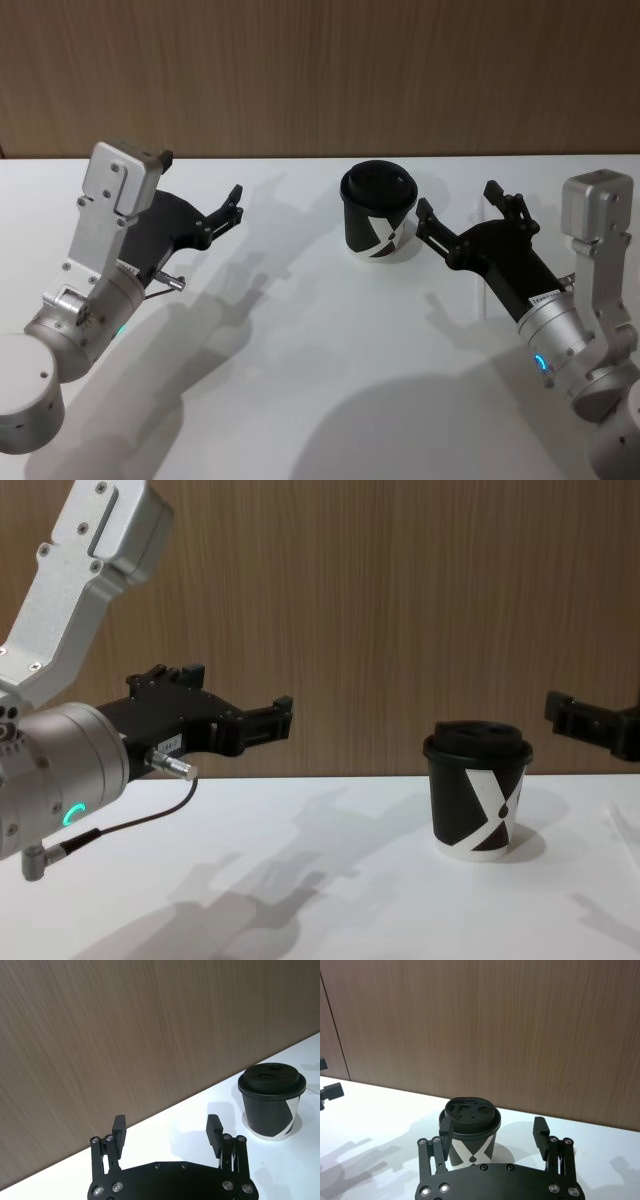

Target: Pick up the straw with one hand, pass it to the other hand, and insert it into the cup.

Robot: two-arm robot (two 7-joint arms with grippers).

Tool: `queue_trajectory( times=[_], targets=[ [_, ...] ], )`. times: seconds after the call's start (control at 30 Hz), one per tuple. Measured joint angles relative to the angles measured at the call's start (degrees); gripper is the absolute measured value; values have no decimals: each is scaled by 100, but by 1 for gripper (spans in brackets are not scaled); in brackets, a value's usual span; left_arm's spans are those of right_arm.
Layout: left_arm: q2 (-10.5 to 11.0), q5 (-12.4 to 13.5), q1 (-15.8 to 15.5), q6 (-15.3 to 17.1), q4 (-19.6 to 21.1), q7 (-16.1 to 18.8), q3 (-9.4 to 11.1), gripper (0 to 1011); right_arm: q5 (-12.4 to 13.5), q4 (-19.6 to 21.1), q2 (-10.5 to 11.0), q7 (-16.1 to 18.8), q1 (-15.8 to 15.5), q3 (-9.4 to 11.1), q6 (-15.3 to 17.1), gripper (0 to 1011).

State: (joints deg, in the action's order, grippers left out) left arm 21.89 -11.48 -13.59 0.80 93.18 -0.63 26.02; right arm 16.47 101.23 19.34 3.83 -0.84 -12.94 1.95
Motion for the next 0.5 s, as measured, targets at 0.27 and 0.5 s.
queue_trajectory(
  times=[0.27, 0.5],
  targets=[
    [0, 0, 0, 0, 0, 0, 0, 1003, 0, 0, 0, 0, 0, 0, 0, 1001],
    [0, 0, 0, 0, 0, 0, 0, 1003, 0, 0, 0, 0, 0, 0, 0, 1001]
  ],
)
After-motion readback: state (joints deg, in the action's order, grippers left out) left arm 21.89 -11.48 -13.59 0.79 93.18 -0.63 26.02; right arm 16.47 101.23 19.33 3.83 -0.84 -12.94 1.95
